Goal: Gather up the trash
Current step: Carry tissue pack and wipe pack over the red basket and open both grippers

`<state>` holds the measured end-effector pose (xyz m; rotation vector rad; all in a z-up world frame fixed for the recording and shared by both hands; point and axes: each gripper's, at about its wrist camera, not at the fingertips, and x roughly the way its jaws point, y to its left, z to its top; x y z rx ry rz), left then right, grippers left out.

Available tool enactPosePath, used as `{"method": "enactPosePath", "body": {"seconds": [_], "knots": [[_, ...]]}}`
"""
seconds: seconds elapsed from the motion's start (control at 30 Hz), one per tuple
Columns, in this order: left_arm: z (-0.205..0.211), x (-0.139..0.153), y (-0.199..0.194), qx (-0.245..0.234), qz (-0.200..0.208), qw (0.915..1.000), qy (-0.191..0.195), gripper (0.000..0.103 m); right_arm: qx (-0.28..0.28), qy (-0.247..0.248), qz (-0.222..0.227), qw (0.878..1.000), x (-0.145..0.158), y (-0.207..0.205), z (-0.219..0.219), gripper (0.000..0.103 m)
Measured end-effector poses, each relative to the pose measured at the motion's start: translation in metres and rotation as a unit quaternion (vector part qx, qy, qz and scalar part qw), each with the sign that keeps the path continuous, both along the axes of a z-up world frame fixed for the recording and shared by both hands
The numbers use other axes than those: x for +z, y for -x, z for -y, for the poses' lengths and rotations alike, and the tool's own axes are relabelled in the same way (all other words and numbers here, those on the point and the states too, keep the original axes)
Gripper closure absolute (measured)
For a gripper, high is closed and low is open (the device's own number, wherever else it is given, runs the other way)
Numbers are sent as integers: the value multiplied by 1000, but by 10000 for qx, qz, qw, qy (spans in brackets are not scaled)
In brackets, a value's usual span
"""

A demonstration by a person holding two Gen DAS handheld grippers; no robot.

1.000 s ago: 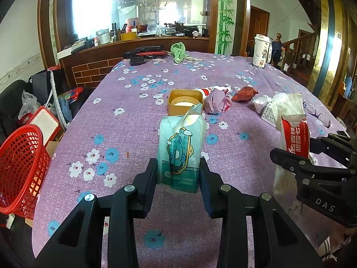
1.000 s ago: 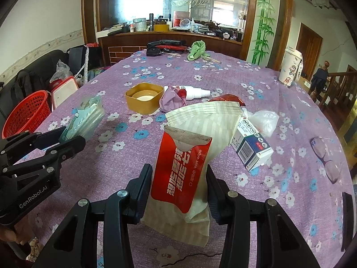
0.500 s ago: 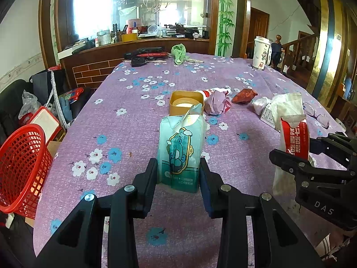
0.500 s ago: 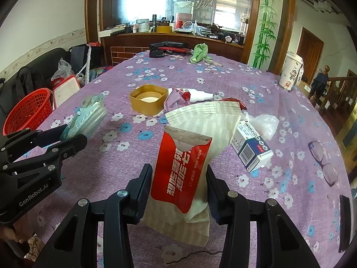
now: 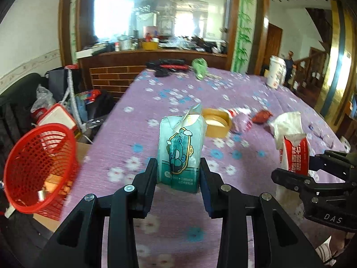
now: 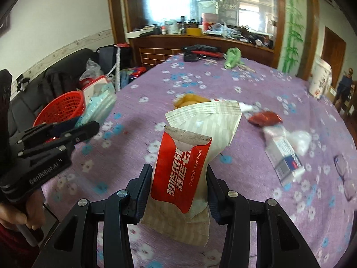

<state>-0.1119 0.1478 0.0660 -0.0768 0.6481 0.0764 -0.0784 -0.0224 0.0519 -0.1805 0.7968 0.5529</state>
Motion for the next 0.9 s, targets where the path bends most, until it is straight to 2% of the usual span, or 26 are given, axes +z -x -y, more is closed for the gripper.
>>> {"method": "enactPosePath", "body": {"seconds": [0.2,0.33,0.57,0.8,0.9], "knots": [[-58,23,18,623,289,9976,61,68,591,-131,-169,9980,16,-5,-47,54],[-102,28,31,1115,384,9930,88,67,1028,-186,-255,9942,25,-11,-95,54],[-186,15,54,2045,213,9785,187,67,1602,-329,-565,9849,31,-19,-177,54],[-225,4,69,2316,121,9724,256,67,1978,-261,-666,9776,29,-22,-249,54],[-235,-1,68,2384,94,9707,297,64,2077,-245,-704,9754,27,-23,-274,52]]}}
